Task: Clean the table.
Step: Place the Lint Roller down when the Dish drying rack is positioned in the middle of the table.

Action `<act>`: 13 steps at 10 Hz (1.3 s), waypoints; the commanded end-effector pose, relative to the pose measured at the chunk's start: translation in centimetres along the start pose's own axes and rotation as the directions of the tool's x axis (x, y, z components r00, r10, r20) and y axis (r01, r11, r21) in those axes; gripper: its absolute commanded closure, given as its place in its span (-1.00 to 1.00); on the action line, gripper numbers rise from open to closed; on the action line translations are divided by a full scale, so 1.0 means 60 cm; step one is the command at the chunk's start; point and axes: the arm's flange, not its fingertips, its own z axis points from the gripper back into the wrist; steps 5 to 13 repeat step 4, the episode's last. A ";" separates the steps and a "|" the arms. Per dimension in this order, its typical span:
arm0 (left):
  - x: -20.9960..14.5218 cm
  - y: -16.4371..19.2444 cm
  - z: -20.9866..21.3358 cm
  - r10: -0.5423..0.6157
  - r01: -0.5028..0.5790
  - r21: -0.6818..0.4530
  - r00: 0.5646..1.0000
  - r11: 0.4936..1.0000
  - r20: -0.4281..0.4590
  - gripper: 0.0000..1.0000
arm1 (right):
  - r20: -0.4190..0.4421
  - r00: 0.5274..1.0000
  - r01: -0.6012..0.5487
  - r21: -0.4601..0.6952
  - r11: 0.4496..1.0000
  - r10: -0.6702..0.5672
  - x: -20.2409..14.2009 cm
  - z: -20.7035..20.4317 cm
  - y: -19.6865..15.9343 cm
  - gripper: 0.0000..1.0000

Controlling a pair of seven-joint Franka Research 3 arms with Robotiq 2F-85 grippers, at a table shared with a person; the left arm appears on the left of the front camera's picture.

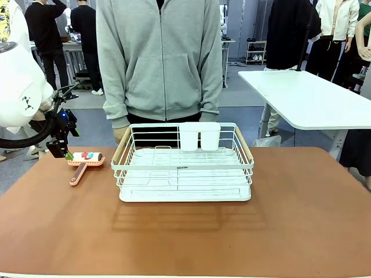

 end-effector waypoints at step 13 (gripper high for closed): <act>0.000 -0.002 0.001 0.005 -0.005 -0.008 1.000 1.000 -0.002 -1.00 | 0.001 1.000 -0.006 0.012 1.000 0.006 -0.002 0.002 0.007 -1.00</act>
